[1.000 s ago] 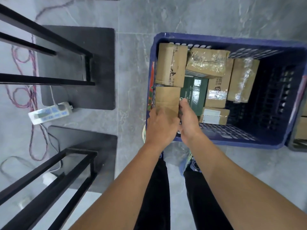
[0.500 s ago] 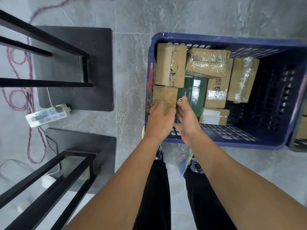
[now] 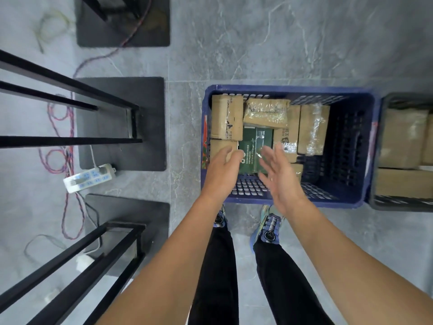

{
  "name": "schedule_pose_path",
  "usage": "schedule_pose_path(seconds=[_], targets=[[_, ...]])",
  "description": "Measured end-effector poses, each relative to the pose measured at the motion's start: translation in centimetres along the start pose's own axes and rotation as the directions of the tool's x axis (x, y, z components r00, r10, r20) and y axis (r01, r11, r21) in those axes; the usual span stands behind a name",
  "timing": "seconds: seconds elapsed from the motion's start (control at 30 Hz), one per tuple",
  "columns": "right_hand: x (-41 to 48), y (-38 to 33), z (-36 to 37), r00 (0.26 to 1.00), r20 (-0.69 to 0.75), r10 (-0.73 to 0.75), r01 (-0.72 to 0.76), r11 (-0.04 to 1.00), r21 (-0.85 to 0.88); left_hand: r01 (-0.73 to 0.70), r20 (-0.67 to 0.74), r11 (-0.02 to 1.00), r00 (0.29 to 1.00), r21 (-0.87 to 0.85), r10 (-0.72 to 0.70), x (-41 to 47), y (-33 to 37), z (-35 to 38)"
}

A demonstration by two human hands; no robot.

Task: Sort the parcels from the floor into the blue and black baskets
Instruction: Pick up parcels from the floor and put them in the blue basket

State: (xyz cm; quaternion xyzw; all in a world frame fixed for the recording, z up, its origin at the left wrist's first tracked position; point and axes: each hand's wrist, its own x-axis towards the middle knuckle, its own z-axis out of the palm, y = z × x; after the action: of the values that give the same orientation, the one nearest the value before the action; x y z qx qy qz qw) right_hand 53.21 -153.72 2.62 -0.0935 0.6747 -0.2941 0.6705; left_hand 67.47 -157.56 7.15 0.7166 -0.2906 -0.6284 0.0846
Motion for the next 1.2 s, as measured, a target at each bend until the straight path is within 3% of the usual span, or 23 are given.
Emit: schedule_pose_path(seconds=[0.33,0.67,1.0,1.2], targets=[[-15.2,-16.2,-5.2,0.966,-0.044,-0.255,0.258,0.961,0.097,-0.171,0.015,0.982,0.985,-0.08,0.172,-15.9,14.8,0.7],[-31.6,-29.7,-11.7,0.836,-0.167,-0.522,0.544,0.828,0.134,-0.426,0.105,0.903,0.897,-0.048,0.429,-32.8,27.6,2.4],[-45.3,-34.5,-12.4,0.652,-0.389,-0.65,0.741,0.655,0.147,-0.668,0.311,0.744,0.699,-0.039,0.644,-44.2,36.3,2.3],[-52.4,-33.5,-12.5,0.526,-0.556,-0.644,0.817,0.564,0.12,-0.751,0.499,0.659,0.557,-0.038,0.664,-48.6,37.9,3.6]])
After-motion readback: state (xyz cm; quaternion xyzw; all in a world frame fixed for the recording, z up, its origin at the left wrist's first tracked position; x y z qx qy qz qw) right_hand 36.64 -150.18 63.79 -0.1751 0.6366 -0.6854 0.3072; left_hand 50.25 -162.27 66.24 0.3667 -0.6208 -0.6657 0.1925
